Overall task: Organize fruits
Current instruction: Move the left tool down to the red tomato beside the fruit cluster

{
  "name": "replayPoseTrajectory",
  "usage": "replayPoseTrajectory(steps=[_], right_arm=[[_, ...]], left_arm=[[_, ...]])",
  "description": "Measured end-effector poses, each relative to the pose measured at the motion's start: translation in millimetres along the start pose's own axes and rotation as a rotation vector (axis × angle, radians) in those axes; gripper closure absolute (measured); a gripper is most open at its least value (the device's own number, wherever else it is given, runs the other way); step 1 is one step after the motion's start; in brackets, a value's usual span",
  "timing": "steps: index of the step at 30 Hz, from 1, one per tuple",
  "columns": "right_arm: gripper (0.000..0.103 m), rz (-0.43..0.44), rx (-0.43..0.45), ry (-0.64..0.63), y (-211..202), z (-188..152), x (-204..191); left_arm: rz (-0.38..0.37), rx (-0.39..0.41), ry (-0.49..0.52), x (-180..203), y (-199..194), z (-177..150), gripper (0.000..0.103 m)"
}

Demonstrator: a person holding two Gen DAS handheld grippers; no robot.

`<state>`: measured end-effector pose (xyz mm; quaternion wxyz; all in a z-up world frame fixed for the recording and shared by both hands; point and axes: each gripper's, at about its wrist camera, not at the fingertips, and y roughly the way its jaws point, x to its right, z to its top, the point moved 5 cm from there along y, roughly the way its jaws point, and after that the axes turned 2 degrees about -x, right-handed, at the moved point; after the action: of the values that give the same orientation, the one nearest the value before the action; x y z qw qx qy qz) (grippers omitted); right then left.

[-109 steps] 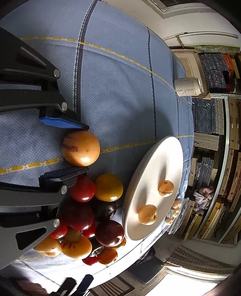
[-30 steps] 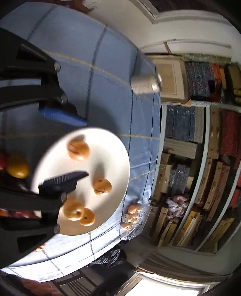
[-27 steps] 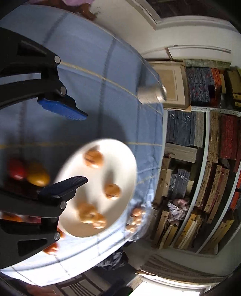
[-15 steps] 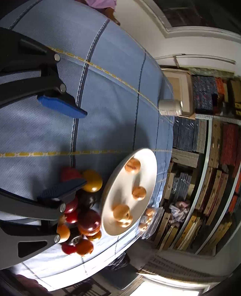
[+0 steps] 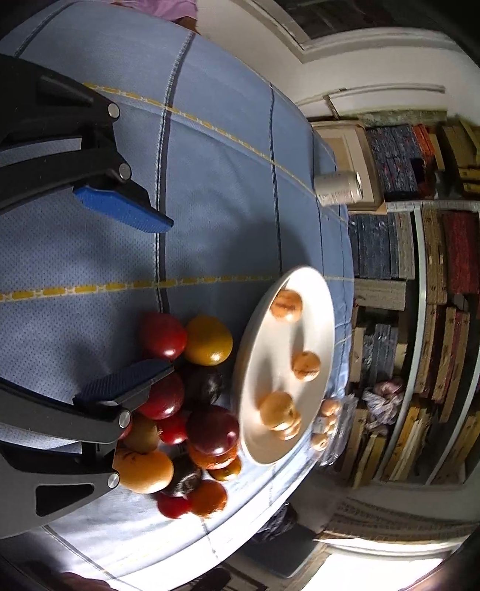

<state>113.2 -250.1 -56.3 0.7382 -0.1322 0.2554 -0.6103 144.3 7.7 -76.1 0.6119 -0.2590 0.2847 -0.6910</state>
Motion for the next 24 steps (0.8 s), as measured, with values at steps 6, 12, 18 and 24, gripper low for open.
replayPoseTrajectory(steps=[6, 12, 18, 24], right_arm=[[0.014, 0.003, -0.009, -0.008, 3.0, -2.3, -1.1], [0.013, 0.003, -0.014, -0.007, 3.3, -2.5, -1.3], [0.013, 0.007, -0.016, -0.006, 4.2, -3.7, -1.0], [0.013, 0.011, -0.021, -0.009, 5.1, -4.9, -4.2]], left_arm=[[-0.018, -0.031, 0.005, 1.4, 10.2, 1.1, 0.032], [-0.051, -0.085, -0.013, -1.5, 23.8, 1.3, 0.031], [-0.043, -0.07, -0.037, -11.6, 20.5, 1.6, 0.043], [-0.109, -0.084, 0.019, 5.0, 26.6, 4.1, 0.057]])
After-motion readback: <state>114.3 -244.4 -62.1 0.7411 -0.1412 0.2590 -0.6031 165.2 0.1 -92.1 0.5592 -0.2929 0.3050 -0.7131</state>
